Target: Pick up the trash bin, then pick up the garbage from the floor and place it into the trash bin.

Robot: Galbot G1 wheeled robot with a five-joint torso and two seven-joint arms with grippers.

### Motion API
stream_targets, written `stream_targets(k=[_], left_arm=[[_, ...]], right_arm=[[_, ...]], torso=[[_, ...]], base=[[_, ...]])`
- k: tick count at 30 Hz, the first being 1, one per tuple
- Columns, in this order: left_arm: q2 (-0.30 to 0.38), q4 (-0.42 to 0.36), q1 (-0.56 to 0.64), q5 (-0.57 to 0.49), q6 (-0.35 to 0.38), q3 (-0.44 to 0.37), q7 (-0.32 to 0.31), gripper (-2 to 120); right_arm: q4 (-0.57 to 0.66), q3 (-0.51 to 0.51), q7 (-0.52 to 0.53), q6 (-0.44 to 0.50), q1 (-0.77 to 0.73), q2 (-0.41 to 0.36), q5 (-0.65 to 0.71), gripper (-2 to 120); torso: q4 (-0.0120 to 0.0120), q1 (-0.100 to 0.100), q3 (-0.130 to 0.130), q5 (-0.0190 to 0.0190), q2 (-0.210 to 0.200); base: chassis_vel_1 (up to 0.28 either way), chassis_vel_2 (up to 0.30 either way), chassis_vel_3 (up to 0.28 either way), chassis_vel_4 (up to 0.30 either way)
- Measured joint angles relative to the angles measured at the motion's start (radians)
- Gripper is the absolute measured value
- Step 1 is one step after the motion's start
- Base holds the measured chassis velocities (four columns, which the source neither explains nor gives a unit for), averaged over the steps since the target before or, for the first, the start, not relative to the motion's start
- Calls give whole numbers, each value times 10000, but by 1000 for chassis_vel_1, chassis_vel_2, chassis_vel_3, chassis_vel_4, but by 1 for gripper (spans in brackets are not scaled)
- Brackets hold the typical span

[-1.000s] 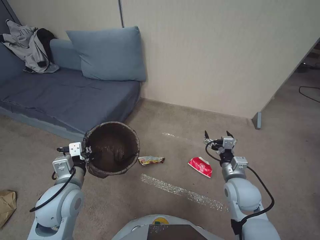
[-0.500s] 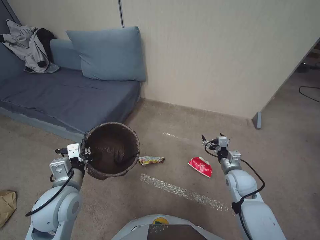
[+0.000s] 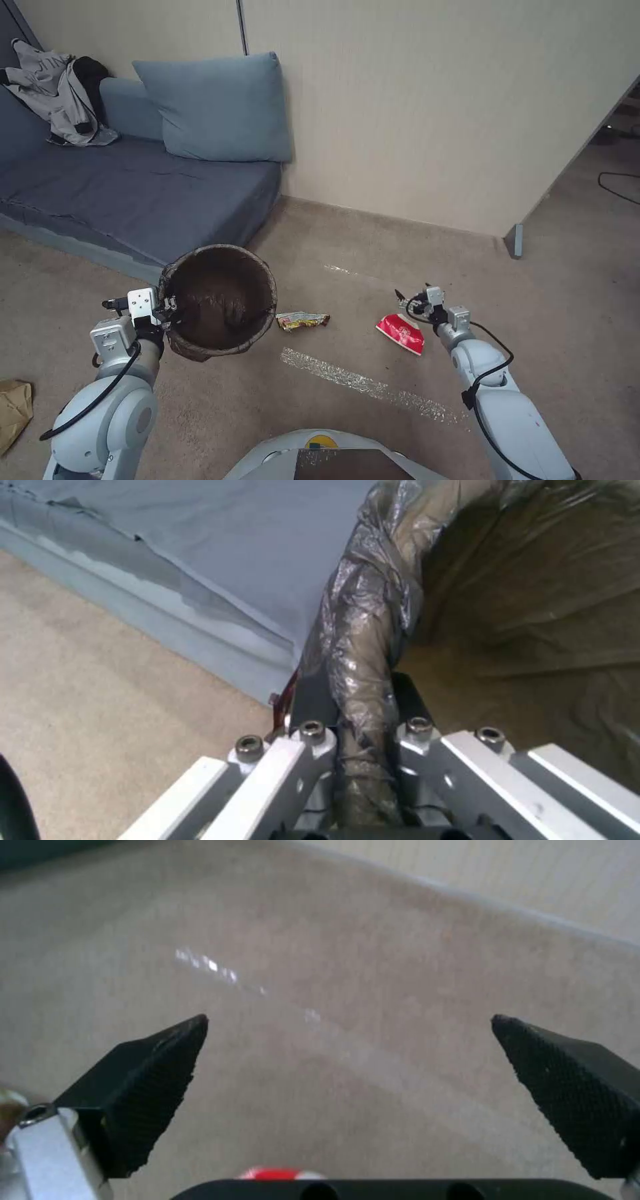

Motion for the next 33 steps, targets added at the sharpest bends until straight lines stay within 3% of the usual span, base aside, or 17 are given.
stream_targets(k=[16,33], left_arm=[[-54,-134,154,-40,22,-109,-2,5],[-118,-219,249,11,23,-91,-9,5]], right_arm=[[-2368,-573,-452,483,1446,-28,-585,100],[-3553,-835,-809,855,1521,488,-1335,100]], torso=[[1,0,0,-3,0],[0,0,0,-3,0]], base=[[0,0,0,0],[0,0,0,0]])
